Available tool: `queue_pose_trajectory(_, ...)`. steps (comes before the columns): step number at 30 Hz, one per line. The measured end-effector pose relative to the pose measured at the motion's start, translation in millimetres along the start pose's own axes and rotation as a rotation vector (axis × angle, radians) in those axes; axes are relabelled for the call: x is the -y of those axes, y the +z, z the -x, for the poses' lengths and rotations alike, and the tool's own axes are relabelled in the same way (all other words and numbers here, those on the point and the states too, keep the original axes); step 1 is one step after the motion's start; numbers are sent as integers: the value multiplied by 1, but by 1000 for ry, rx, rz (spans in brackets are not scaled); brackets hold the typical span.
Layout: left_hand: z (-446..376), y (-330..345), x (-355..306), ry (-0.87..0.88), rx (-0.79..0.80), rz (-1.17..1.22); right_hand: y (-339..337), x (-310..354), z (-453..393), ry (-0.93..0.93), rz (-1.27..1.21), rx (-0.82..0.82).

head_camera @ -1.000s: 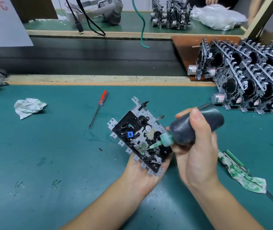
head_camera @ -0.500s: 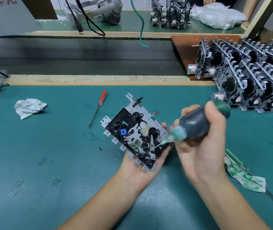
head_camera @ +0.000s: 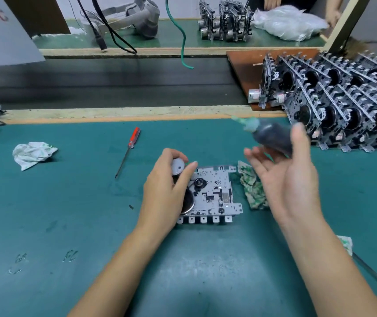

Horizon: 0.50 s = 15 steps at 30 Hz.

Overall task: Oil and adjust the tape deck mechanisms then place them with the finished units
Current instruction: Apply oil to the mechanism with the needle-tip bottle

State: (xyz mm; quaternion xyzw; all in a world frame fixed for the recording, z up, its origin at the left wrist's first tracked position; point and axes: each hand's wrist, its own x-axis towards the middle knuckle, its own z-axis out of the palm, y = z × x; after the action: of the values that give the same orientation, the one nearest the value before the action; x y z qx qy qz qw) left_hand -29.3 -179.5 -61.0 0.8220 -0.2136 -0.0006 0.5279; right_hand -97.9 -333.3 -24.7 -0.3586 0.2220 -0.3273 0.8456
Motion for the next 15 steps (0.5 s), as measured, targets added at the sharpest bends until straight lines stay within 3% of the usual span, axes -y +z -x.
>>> queue_pose_trajectory(6,0,-3,0,-20,29,-66,-6,-23,-6,-156,651,168)
queue_pose_trajectory(11,-12,-26,3,-111,404,118,-9,-33,-12,-371,921,290)
queue_pose_trajectory(15,-13,-26,7,-91,435,193,-16,-42,-19,-370,1241,339)
